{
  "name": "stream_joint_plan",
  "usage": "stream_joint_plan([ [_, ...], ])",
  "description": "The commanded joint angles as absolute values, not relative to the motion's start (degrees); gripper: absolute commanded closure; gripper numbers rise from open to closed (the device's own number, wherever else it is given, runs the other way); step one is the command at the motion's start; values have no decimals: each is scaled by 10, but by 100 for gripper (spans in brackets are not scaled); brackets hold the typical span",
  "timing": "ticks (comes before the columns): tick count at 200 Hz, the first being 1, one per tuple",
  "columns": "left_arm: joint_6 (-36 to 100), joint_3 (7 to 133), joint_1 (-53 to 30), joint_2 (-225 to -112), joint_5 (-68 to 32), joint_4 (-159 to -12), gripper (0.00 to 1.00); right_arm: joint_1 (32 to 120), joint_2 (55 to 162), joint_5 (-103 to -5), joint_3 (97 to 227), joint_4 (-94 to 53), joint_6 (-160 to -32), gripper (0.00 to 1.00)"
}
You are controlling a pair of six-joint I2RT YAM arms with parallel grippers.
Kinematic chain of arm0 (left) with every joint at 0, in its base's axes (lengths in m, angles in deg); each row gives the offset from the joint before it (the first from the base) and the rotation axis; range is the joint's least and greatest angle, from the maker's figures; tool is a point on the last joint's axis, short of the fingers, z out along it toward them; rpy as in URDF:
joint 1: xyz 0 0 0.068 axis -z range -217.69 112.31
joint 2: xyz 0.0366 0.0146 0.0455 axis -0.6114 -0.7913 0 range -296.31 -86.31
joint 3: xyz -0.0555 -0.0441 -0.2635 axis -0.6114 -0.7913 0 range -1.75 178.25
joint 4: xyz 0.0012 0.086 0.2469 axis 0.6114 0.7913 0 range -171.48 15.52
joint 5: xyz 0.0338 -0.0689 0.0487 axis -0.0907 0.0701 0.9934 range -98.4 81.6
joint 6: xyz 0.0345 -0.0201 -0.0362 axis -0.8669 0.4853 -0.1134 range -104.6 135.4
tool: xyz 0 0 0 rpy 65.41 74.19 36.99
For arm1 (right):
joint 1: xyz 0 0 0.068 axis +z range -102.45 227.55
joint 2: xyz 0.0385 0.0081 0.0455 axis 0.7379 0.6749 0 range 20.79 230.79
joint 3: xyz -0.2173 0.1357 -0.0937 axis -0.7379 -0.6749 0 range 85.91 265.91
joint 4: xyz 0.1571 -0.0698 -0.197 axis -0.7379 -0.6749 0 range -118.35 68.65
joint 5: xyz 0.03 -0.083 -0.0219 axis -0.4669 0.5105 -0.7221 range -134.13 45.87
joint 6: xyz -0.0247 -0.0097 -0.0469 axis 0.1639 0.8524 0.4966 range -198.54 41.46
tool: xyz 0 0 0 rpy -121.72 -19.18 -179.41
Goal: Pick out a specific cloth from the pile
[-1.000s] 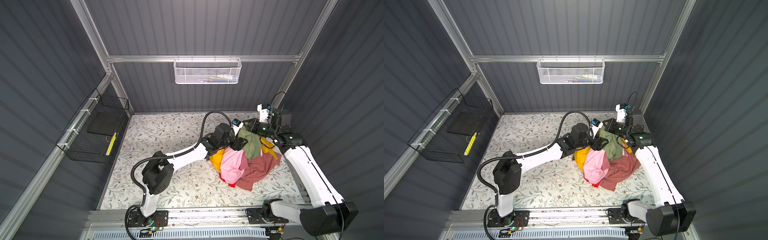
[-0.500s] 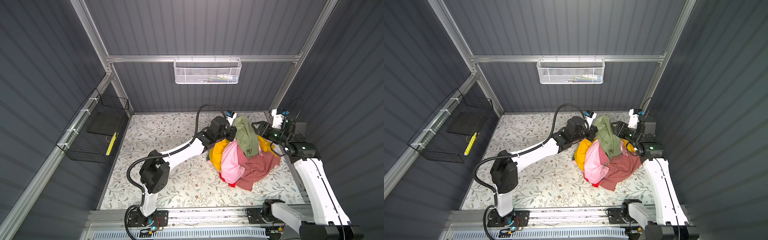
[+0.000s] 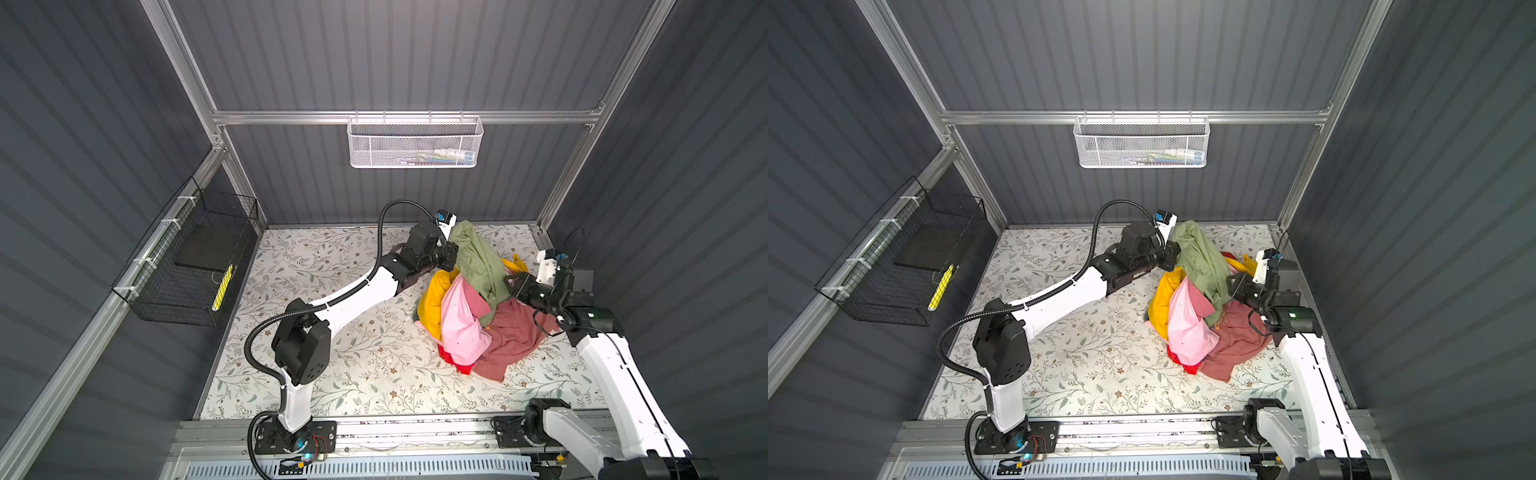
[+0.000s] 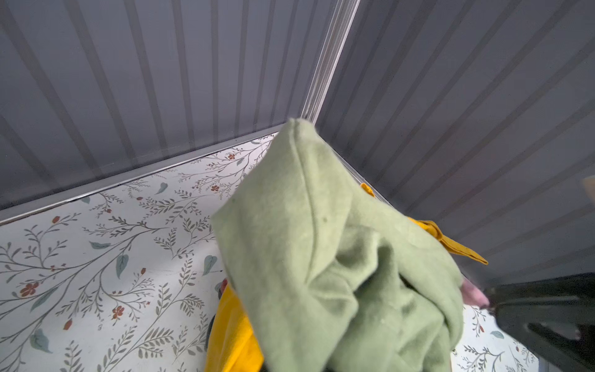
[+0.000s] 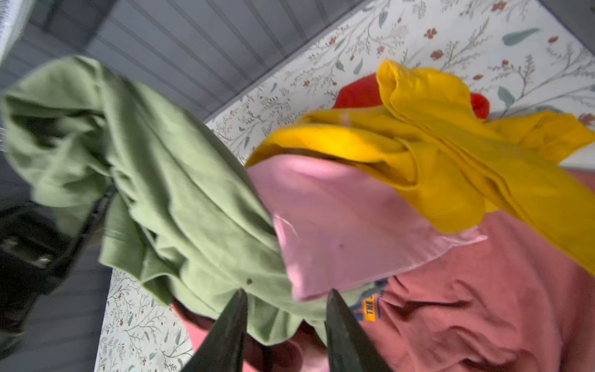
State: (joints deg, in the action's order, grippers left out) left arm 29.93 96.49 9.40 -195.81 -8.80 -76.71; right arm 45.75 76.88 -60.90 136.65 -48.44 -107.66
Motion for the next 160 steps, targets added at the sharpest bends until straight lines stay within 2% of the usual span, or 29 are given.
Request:
stream_joint_plan([
  [1, 265, 1008, 85, -1909, -49, -734, 100, 444, 779, -611, 1347, -446, -1093, 57],
  [17, 250, 1018, 85, -1900, -39, -713, 100, 435, 784, -621, 1338, -419, -1098, 47],
  [74, 230, 1016, 72, -1871, 10, -672, 100, 429, 798, -667, 1326, -382, -1103, 40],
  [100, 234, 1015, 72, -1869, 0, -669, 100, 428, 795, -724, 1298, -320, -1111, 39],
  [123, 243, 1007, 72, -1869, -12, -674, 100, 428, 808, -776, 1268, -258, -1118, 43],
  [160, 249, 996, 72, -1869, -26, -682, 100, 428, 831, -795, 1227, -184, -1106, 51],
])
